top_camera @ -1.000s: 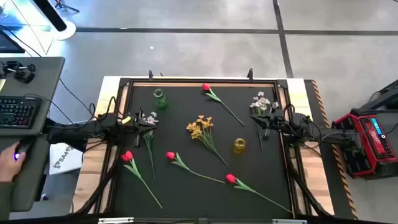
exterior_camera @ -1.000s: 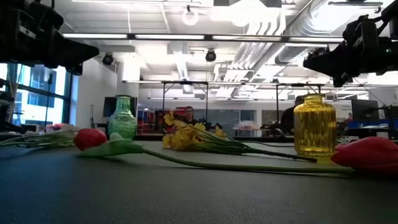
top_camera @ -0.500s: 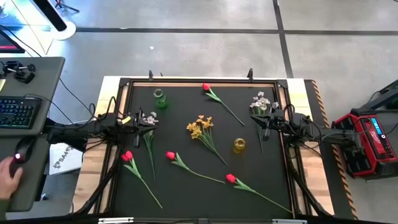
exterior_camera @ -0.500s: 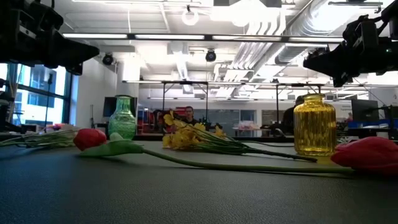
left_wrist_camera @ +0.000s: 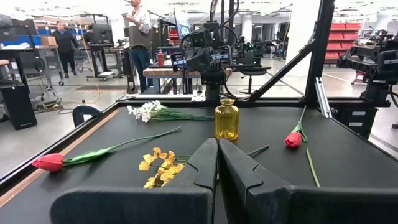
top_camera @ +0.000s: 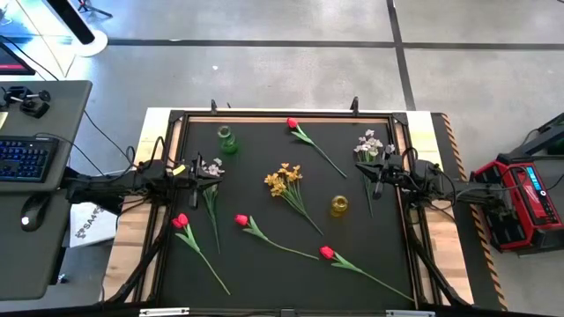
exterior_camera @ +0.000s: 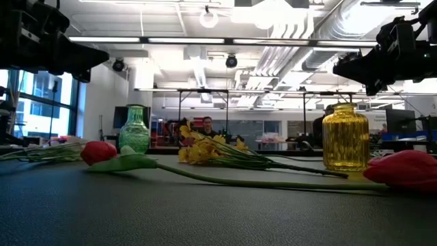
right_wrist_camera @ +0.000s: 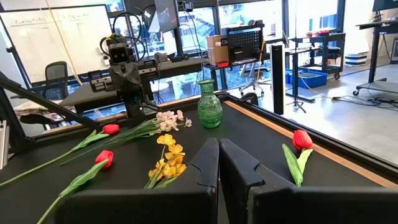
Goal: Sort flowers into vase by color
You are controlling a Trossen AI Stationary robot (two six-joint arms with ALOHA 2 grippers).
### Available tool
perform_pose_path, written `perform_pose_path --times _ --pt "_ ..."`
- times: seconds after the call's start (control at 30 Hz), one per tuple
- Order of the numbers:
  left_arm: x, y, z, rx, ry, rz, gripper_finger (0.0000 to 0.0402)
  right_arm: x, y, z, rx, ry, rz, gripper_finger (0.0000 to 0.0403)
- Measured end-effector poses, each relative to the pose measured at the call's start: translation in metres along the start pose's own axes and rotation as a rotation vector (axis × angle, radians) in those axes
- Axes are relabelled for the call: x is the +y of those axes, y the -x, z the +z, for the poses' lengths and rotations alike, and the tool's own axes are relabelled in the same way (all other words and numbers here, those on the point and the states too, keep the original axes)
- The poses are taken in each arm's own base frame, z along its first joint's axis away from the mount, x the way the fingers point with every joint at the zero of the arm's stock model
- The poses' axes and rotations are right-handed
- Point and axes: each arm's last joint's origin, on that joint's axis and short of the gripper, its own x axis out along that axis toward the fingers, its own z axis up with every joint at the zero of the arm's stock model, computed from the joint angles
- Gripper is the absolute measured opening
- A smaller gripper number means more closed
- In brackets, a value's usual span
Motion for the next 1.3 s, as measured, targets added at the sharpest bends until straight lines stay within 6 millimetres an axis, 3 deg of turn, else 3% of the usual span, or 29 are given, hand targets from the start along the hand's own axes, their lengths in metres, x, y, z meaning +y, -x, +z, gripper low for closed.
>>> perform_pose_path --times 0.57,0.8,1.3 --pt "0.0 0.0 -0.0001 0.0 0.0 0.0 0.0003 -0.0001 0.0 -0.0001 0.0 0.004 -0.005 0.0" --pt "0.0 0.0 -0.0001 0.0 0.0 0.0 0.0003 -0.0009 0.0004 0.0083 -0.102 -0.455 -0.034 0.0" --pt "0.0 0.0 0.0 0.0 0.0 0.0 0.0003 0.0019 0.001 0.0087 -0.113 -0.416 -0.085 0.0"
